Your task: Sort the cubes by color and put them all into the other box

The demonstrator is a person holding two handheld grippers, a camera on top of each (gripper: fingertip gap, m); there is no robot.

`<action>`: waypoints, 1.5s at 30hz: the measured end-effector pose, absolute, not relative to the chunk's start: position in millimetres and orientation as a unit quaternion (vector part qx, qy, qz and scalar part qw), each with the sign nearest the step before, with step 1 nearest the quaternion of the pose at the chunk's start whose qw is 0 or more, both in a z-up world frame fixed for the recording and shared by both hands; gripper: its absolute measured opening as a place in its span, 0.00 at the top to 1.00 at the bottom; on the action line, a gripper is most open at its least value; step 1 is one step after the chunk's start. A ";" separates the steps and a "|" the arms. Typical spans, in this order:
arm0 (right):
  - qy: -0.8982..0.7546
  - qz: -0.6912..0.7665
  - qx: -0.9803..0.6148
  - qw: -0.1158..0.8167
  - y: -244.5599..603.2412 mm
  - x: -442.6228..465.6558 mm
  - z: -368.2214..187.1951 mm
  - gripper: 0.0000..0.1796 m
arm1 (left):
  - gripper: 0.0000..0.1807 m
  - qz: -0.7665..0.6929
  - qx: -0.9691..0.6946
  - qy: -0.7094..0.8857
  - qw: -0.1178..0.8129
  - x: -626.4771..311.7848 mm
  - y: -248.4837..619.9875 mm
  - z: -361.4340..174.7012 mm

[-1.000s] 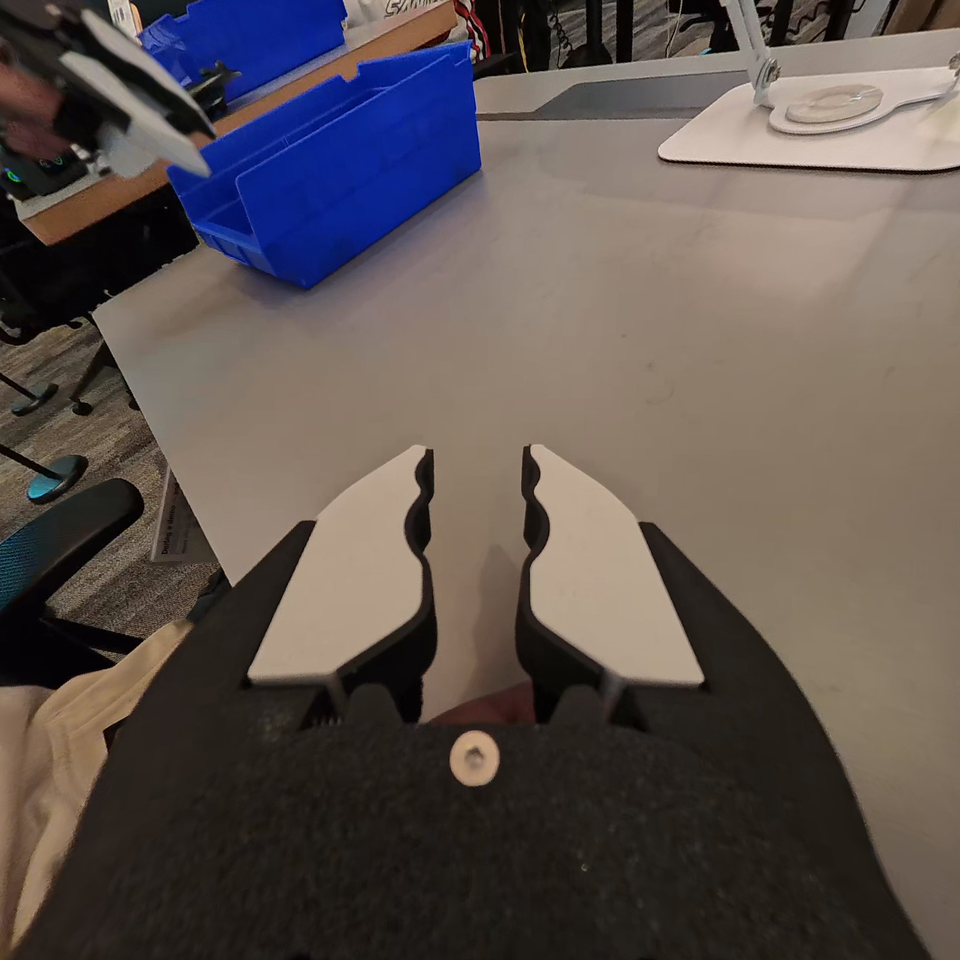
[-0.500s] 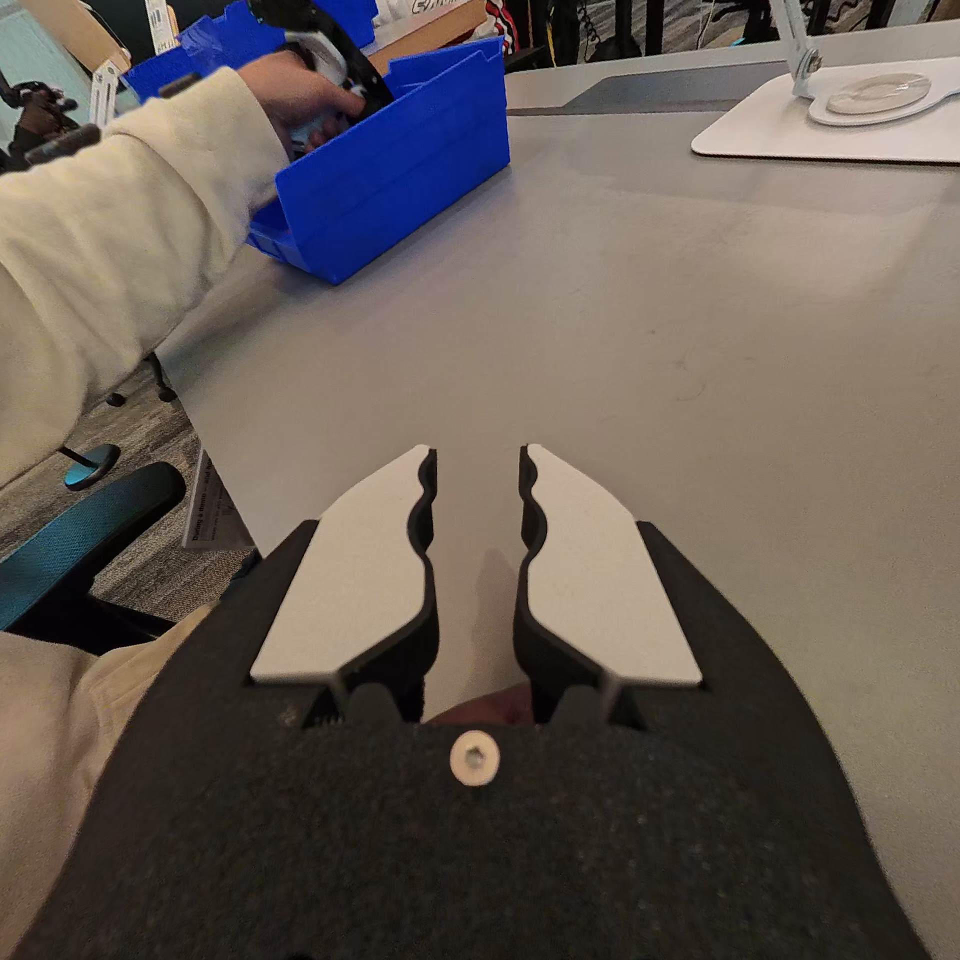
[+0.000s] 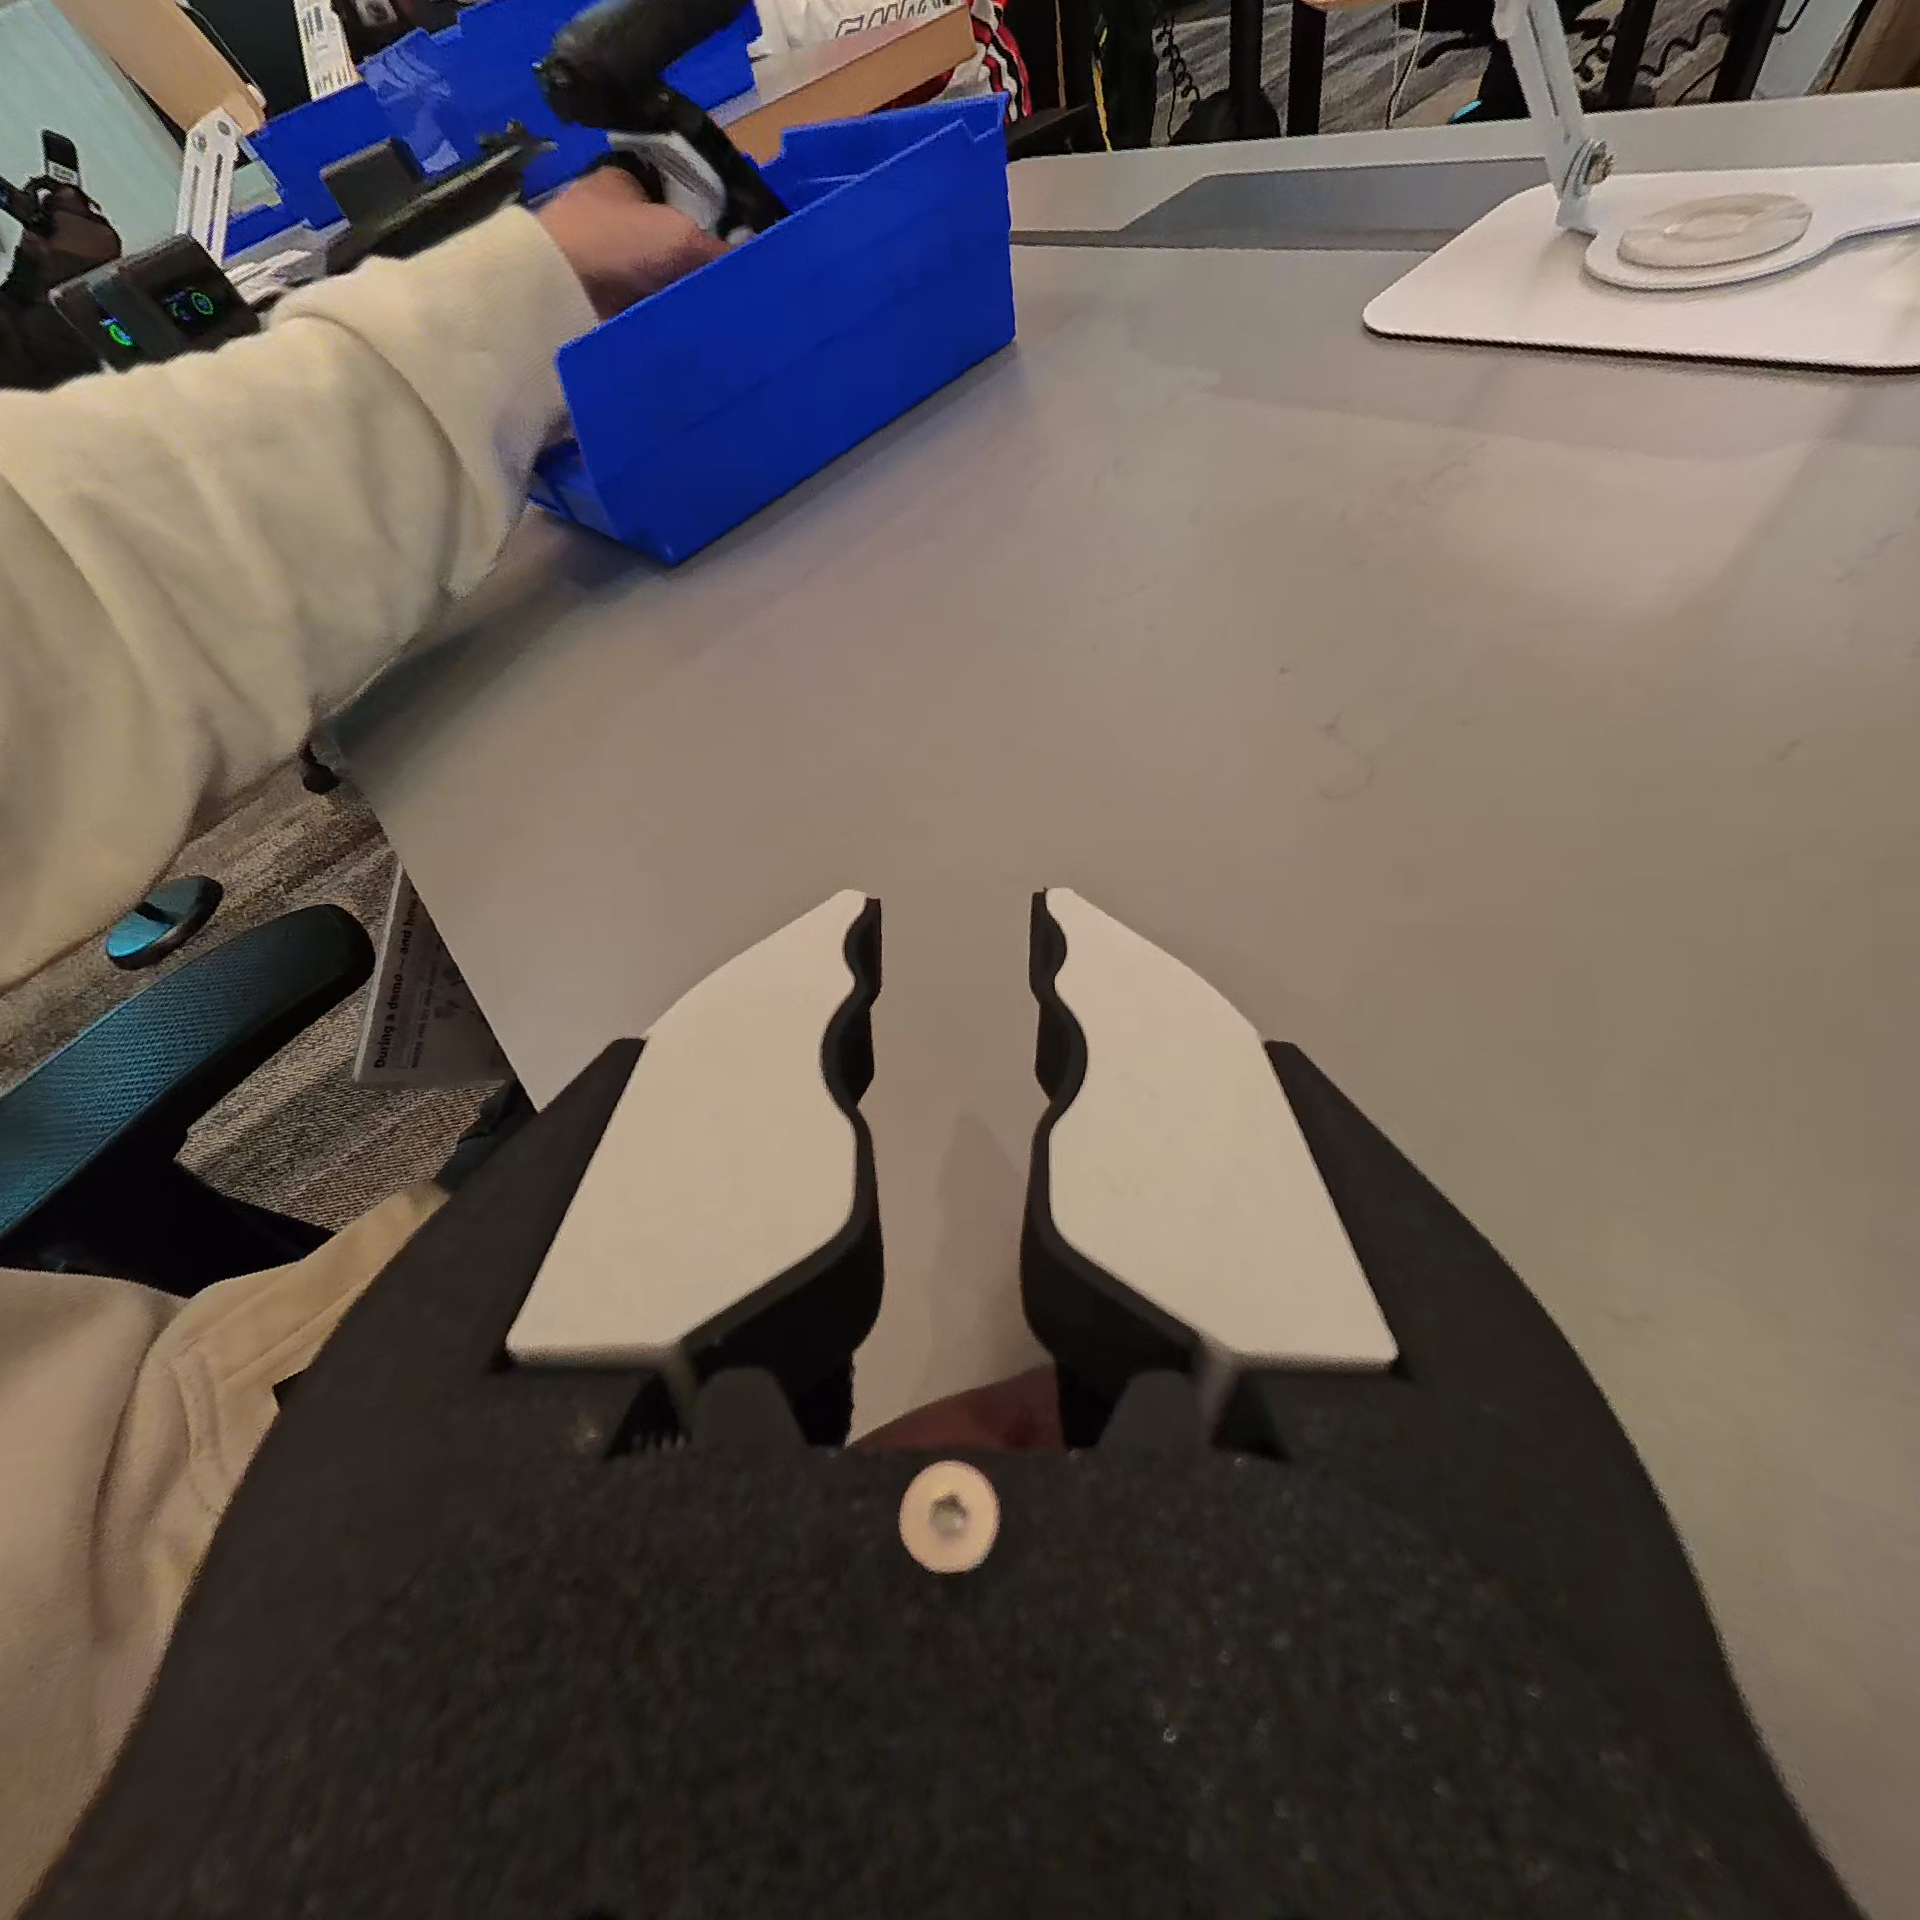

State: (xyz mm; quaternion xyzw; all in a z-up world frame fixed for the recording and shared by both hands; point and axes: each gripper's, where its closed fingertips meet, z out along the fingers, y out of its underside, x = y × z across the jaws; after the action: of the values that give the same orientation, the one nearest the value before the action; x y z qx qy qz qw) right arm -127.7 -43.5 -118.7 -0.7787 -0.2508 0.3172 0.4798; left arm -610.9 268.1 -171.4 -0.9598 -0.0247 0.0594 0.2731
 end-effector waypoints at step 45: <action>-0.465 0.127 -0.542 0.689 -8.5 -200.3 -56.9 0.84 | 0.78 -0.743 -0.604 0.256 0.131 -184.5 -34.6 -56.9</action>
State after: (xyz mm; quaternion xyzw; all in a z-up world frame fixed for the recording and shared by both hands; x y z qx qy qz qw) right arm -200.3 -8.5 -56.9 -0.5415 -0.4650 0.1267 0.6888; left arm -184.5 -34.6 -56.9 -0.6038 0.2559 -0.7435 0.1312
